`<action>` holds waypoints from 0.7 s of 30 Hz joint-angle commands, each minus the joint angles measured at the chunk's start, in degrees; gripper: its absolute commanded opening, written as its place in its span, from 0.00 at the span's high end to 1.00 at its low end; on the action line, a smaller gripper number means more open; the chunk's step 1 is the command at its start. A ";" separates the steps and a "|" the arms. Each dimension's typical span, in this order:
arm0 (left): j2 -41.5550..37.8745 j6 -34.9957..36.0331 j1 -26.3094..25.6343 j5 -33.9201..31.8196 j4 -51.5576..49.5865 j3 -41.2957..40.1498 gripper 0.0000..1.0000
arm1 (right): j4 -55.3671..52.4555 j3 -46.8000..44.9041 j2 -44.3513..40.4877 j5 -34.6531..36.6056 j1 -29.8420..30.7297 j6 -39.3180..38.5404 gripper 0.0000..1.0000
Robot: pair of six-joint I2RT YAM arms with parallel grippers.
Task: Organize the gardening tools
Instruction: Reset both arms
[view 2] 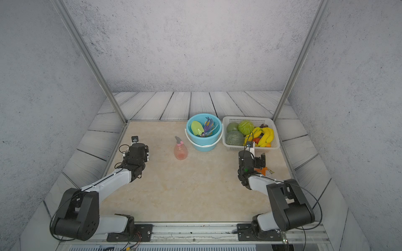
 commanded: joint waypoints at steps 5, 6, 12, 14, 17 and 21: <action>6.37 3.70 4.16 8.76 32.38 -12.10 0.14 | 11.58 -2.71 2.90 -13.49 -3.31 -0.66 0.01; 7.58 4.20 4.71 10.59 36.66 -13.75 0.14 | 10.41 -2.84 2.32 -16.72 -5.01 0.62 0.01; 9.55 3.64 7.91 20.01 30.41 -10.17 0.14 | 14.82 -3.72 6.18 -24.54 -10.68 4.82 0.01; 9.61 3.30 8.52 20.75 30.04 -9.80 0.01 | 6.45 -1.66 3.80 -23.35 -10.63 5.97 0.01; 9.61 3.27 8.52 20.82 29.99 -9.89 0.01 | 12.79 -3.17 5.81 -23.59 -10.48 5.08 0.01; 9.73 3.30 8.54 20.76 30.12 -9.91 0.01 | 12.86 -3.18 5.76 -23.79 -10.52 4.80 0.01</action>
